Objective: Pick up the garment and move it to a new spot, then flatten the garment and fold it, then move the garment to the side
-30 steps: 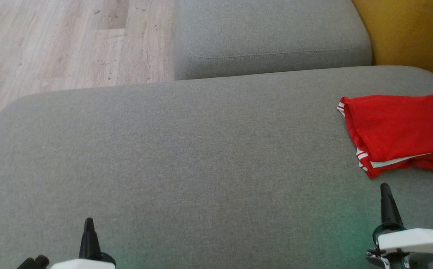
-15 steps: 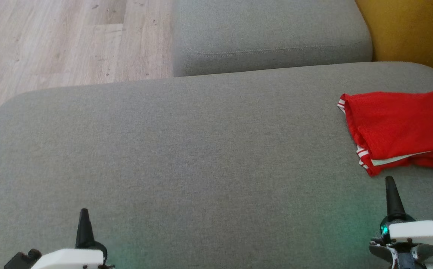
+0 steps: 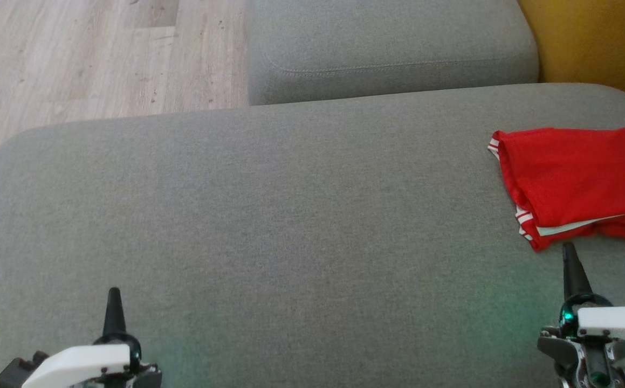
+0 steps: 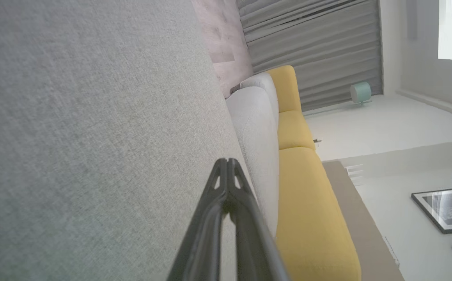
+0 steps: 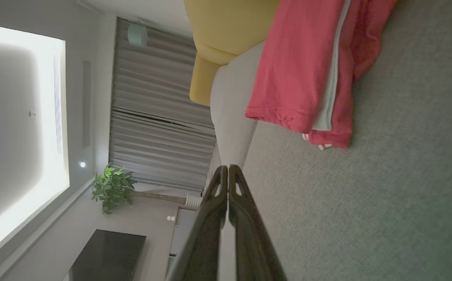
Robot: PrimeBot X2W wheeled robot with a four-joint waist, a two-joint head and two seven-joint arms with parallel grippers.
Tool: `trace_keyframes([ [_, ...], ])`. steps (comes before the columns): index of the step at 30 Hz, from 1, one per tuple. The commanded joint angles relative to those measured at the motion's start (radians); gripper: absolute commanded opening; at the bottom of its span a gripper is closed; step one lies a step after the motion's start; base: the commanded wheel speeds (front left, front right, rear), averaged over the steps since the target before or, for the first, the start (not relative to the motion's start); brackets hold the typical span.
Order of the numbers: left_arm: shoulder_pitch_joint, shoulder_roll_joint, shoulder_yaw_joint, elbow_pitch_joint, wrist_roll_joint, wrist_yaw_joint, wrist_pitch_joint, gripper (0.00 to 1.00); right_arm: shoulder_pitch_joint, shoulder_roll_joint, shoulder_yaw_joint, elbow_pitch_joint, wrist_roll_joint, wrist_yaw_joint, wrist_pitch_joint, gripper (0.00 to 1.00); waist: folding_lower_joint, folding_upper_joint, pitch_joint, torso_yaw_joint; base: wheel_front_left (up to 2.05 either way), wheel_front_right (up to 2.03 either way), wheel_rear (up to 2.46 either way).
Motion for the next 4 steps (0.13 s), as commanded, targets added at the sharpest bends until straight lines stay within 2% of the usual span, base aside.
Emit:
trace_keyframes([
  [1,-0.065,0.011,0.042,-0.025,-0.032,-0.013,0.009,0.0,-0.054,-0.003,0.009,-0.029,0.033,-0.001,0.01,0.0,-0.0001,0.0,0.001,0.0,0.0,0.0,0.0],
  [4,-0.076,0.011,0.05,-0.021,-0.067,-0.02,0.018,0.0,-0.063,-0.002,0.003,-0.027,0.067,-0.001,0.019,0.0,-0.0001,0.0,0.004,-0.001,0.0,0.0,0.0],
])
